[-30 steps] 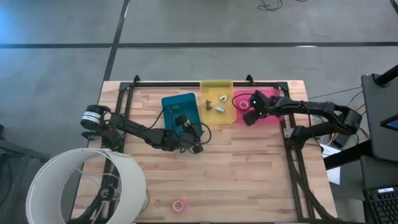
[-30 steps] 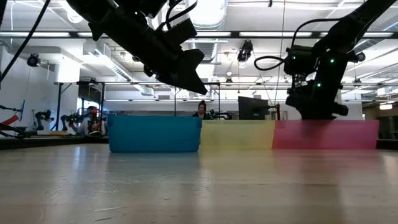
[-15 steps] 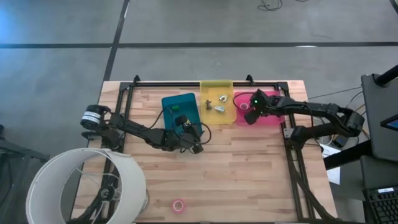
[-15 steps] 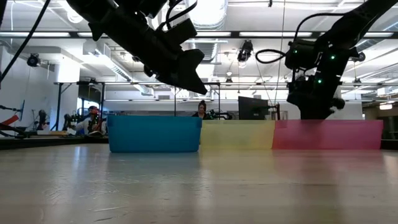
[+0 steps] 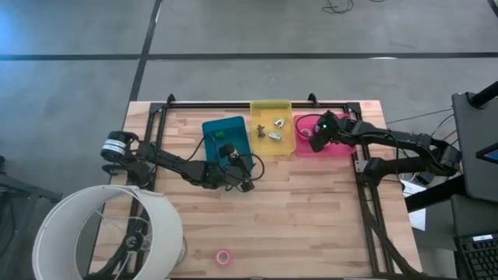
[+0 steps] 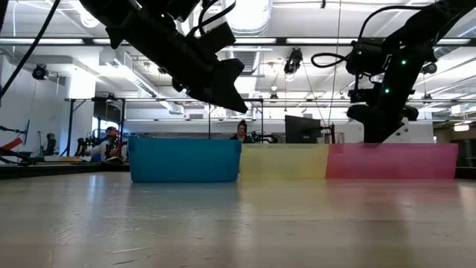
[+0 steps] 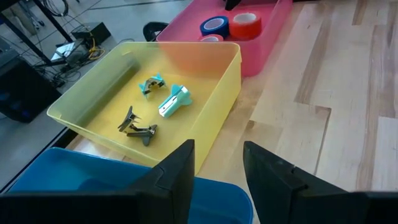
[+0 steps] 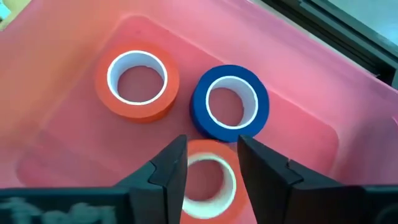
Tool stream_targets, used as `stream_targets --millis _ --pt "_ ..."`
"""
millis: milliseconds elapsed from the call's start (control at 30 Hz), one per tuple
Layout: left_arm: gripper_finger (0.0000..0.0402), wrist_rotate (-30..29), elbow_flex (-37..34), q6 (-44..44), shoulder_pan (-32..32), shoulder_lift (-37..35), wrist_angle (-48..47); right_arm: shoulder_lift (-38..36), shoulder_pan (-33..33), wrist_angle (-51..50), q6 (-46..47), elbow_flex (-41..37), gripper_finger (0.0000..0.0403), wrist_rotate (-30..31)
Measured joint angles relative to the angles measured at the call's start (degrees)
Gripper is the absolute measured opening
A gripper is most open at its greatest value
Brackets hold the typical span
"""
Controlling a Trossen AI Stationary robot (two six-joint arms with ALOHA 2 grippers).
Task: Pick and place Stapler, Stapler remover, tape
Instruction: Put the pink tape into the red bin
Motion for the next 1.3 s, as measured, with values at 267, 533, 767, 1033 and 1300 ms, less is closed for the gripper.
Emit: stream_targets --millis 267,533,767,1033,1300 --pt "0.0140 3.1 0.0 0.0 0.0 0.0 0.0 0.0 0.2 0.0 0.1 1.9 0.0126 -5.8" --pt "0.0138 36.0 1.7 -1.6 -0.2 -2.1 -1.6 0.0 4.7 3.9 -0.8 3.9 0.0127 -12.1" --pt "0.0136 58.1 3.0 -8.8 -3.3 -2.4 -2.7 0.0 7.0 5.4 -3.5 4.7 0.0140 -12.3" --pt "0.0136 57.9 1.5 -7.4 -11.2 -2.4 -7.3 0.0 7.1 5.4 -3.5 4.7 0.0136 -12.3" --pt "0.0136 57.8 0.8 -13.1 -17.7 -2.3 -11.3 0.0 7.1 5.3 -3.5 4.6 0.0136 -12.3"
